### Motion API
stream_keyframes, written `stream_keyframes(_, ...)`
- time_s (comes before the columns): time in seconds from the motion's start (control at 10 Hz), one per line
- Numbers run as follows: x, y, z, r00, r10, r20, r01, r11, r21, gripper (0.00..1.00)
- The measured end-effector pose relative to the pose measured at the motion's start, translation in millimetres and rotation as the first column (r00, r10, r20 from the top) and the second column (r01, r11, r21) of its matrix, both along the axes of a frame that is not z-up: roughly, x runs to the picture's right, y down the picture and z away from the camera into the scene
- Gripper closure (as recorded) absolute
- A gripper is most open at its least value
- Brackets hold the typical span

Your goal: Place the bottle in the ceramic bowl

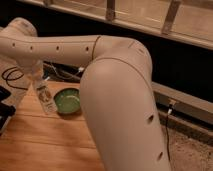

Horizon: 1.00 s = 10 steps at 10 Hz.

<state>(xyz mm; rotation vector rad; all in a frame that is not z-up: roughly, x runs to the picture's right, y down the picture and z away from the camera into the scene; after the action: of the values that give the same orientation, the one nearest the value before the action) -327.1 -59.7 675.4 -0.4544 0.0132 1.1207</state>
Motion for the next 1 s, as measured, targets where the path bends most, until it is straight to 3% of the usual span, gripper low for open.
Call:
stream_keyframes(0.2,-3,-2,13.4,1.0,0.002,-0.015,-0.002,1.0,0.003,1.0)
stream_keyframes(0.7,9,-42,62.1,0.998,-0.001,-0.071,0.001,1.0,0.003,1.0)
stream_keyframes(0.9,27,-56,92.1,0.993,0.017,-0.118,-0.02,0.9995,-0.024,1.0)
stream_keyframes(1.0,44,-61,117.6,0.988,0.037,-0.149,-0.045,0.9978,-0.048,1.0)
